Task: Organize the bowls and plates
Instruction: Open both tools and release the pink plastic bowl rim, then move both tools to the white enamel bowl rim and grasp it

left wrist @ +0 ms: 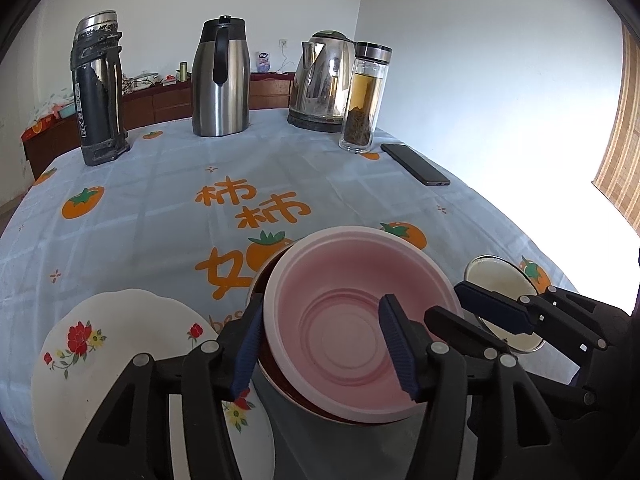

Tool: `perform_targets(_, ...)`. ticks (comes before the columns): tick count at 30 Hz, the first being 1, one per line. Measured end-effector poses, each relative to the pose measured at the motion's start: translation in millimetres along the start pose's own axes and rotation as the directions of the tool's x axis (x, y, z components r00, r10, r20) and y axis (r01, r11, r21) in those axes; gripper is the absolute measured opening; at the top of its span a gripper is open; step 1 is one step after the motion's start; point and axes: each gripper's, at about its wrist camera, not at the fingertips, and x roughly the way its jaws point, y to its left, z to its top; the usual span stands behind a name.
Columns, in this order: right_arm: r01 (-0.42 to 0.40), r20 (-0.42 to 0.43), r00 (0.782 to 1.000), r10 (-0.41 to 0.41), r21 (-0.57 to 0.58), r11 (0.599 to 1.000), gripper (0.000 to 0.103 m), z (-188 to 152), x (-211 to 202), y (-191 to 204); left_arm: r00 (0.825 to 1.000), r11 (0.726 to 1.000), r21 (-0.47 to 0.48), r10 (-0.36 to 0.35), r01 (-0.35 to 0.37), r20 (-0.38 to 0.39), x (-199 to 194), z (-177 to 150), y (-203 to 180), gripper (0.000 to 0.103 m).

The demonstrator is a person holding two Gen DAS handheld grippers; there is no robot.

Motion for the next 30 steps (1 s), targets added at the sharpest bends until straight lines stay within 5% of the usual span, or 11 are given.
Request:
perform_targets(4, -0.003, 0.0, 1.0, 0.003, 0.005, 1.0, 0.026, -1, 0, 1, 1.0, 1.0, 0.003, -0.005, 0.005, 0.003, -1, 0, -1, 0.065)
perform_targets(10, -0.02, 0.012, 1.0, 0.02, 0.012, 1.0, 0.043, -3, -3, 1, 0.998, 1.0, -0.011, -0.016, 0.017, 0.068, -12, 2, 0, 0.082)
perform_targets(17, -0.013, 0.029, 0.999, 0.012, 0.01, 1.0, 0.053, -1, -6, 1, 0.997, 1.0, -0.015, -0.007, 0.009, 0.078, -13, 4, 0, 0.082)
perform_targets(22, -0.009, 0.057, 0.998, 0.009, 0.008, 1.0, 0.077, -3, -12, -1, 0.99, 1.0, -0.009, 0.016, -0.015, 0.141, -22, 4, -3, 0.087)
perform_targets(30, 0.025, 0.08, 0.996, -0.026, 0.009, 1.0, 0.082, -6, -24, -8, 0.973, 0.998, 0.02, 0.054, -0.06, 0.225, -31, 3, -8, 0.091)
